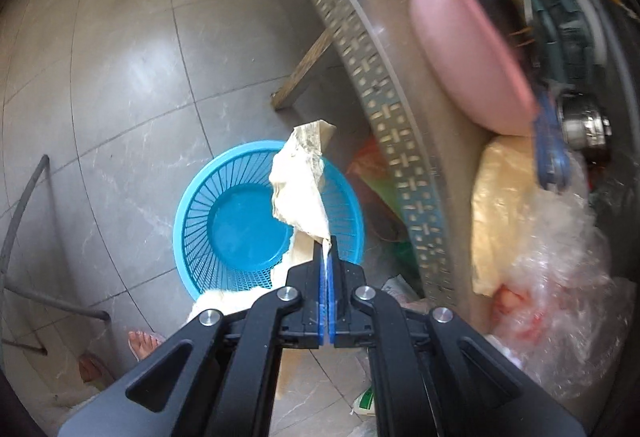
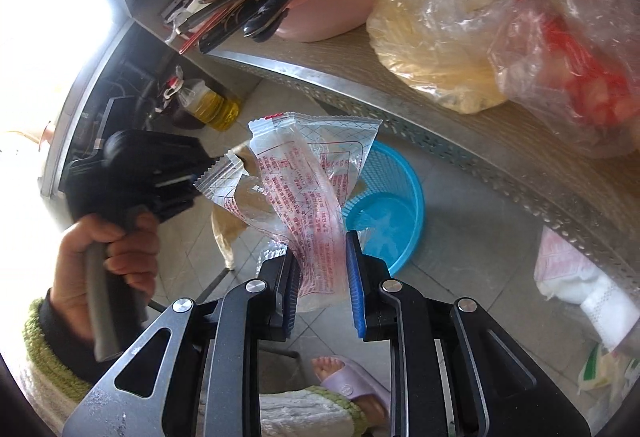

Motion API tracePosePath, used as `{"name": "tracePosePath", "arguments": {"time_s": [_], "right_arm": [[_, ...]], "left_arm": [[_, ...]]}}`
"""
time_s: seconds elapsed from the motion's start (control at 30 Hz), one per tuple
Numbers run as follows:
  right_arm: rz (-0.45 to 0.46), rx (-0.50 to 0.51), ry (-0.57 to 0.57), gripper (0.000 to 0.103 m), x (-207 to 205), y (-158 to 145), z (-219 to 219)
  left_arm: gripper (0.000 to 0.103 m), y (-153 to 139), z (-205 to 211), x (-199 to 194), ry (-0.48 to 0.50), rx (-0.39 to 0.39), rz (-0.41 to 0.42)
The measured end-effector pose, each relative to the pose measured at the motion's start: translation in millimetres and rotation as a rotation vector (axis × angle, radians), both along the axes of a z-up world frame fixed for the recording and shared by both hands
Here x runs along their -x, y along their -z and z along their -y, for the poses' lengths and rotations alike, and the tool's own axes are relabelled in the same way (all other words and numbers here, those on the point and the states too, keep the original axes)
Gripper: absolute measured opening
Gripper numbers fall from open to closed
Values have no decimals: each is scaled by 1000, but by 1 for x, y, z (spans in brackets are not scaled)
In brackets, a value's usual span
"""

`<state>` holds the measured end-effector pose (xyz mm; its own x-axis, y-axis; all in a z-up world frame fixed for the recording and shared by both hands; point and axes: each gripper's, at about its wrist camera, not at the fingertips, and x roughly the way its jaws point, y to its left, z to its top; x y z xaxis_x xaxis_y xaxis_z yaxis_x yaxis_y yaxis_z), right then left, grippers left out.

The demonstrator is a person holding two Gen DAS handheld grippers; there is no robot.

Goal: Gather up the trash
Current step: 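Open the left gripper over the wastebasket while the right gripper drops the plastic bags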

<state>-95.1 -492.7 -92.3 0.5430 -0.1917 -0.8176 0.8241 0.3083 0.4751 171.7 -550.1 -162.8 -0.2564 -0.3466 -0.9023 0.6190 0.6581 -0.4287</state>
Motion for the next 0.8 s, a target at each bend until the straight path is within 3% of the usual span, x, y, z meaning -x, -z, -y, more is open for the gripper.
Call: {"name": "tracePosePath", "arguments": {"time_s": [0.17, 0.33, 0.53, 0.8], "right_arm": [[-8, -2, 19, 20, 9, 1, 0], [-12, -6, 28, 20, 15, 4, 1], [-6, -13, 21, 20, 12, 8, 1], [-23, -4, -19, 20, -3, 13, 3]], "left_arm": [[1, 18, 7, 5, -4, -21, -42], [20, 17, 9, 8, -1, -4, -76], [24, -16, 4, 6, -6, 70, -76], [24, -90, -34, -8, 17, 172, -4]]}}
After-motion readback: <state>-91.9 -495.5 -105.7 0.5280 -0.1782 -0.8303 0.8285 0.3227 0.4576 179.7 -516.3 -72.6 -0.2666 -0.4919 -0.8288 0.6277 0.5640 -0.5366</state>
